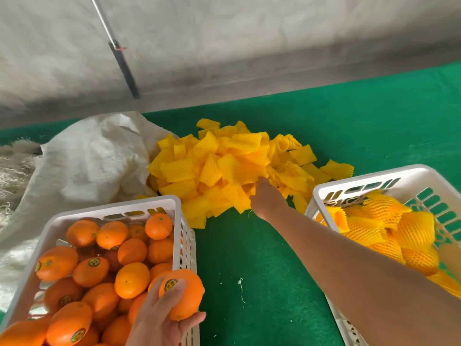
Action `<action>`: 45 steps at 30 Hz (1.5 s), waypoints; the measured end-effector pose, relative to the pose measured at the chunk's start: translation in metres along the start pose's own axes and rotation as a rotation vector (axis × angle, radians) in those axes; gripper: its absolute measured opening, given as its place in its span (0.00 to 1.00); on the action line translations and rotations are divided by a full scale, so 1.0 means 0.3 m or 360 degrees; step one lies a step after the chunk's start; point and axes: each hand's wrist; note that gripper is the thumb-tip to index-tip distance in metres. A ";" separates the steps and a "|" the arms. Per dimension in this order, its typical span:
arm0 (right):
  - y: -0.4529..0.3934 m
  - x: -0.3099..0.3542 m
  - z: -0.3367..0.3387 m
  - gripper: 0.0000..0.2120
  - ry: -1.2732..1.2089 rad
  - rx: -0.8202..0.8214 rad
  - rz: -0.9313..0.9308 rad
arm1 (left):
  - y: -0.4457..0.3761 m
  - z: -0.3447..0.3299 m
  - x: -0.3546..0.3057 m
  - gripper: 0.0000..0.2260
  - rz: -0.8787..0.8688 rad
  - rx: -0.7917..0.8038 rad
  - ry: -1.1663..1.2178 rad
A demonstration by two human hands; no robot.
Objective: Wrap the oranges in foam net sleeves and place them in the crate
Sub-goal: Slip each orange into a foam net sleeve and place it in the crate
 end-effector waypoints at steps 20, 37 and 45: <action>0.941 0.139 -0.075 0.13 -0.0743 -0.0294 0.0329 | 0.250 0.003 0.054 0.30 -0.0159 0.0581 -0.0358; 1.060 0.061 -0.055 0.11 -0.0659 -0.0470 -0.0053 | 0.237 0.037 -0.024 0.29 -0.0340 0.0516 -0.0162; 1.060 0.002 0.039 0.08 -0.0886 -0.0386 -0.0006 | 0.167 -0.220 -0.136 0.20 -0.0235 0.0416 -0.0366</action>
Point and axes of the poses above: each hand's wrist, its own y-axis away from the middle knuckle, its own z-axis out of the back of the hand, x = y × z, and after that the axes turned 4 degrees about x, right-handed
